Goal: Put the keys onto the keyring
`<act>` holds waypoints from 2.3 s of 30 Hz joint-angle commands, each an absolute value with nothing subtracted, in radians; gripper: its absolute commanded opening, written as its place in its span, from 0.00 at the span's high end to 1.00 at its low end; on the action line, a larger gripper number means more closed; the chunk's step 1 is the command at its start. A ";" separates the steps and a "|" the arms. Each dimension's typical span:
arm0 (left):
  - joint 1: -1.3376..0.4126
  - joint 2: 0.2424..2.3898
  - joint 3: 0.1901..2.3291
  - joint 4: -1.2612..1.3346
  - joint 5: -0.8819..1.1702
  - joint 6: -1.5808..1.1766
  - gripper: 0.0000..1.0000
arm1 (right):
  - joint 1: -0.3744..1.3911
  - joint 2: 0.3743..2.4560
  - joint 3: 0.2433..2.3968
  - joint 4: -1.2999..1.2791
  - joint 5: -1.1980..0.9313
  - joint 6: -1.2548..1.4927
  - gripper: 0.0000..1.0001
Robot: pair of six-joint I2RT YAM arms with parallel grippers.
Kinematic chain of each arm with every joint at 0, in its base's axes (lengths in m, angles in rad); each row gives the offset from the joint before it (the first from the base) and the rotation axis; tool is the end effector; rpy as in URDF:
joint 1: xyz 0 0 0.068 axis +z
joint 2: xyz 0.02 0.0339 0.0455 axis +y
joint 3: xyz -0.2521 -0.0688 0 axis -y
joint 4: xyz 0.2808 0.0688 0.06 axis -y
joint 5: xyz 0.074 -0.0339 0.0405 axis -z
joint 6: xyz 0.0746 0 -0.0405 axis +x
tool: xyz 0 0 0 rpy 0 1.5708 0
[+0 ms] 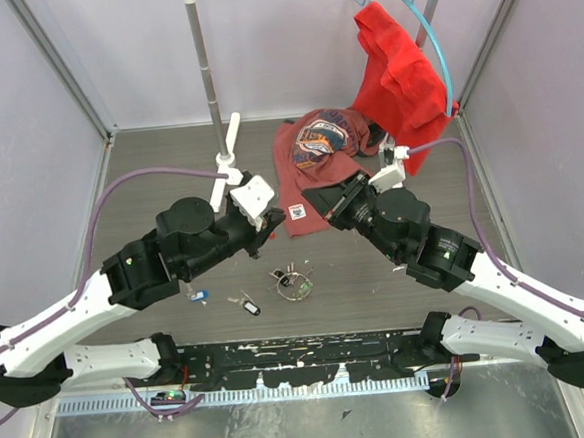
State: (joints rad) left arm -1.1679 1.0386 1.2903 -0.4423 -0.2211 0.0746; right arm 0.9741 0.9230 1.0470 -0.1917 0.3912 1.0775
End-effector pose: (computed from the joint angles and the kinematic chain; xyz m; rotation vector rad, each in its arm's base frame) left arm 0.1300 -0.2633 0.4310 0.9075 1.5494 -0.5977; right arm 0.1818 0.2171 0.3991 0.4158 1.7382 1.2238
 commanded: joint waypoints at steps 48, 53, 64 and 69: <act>-1.011 1.118 0.457 0.055 0.039 -0.400 0.66 | 0.877 1.245 0.948 -0.608 -0.015 0.669 0.58; -1.019 1.075 0.449 0.017 -0.069 -0.446 0.67 | 0.897 1.268 0.919 -0.564 -0.066 0.704 0.58; -1.017 0.912 0.423 -0.079 -0.267 -0.514 0.66 | 1.072 1.452 0.995 -0.484 0.094 0.757 0.58; -1.015 0.763 0.385 -0.161 -0.373 -0.560 0.65 | 1.074 1.564 1.075 -0.458 0.091 0.695 0.58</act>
State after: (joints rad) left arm -1.0172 0.8711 0.4198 -0.0906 -0.2501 -0.5114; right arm 1.0714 1.5257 0.9863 -0.5289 0.0525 0.7383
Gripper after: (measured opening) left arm 0.343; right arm 0.419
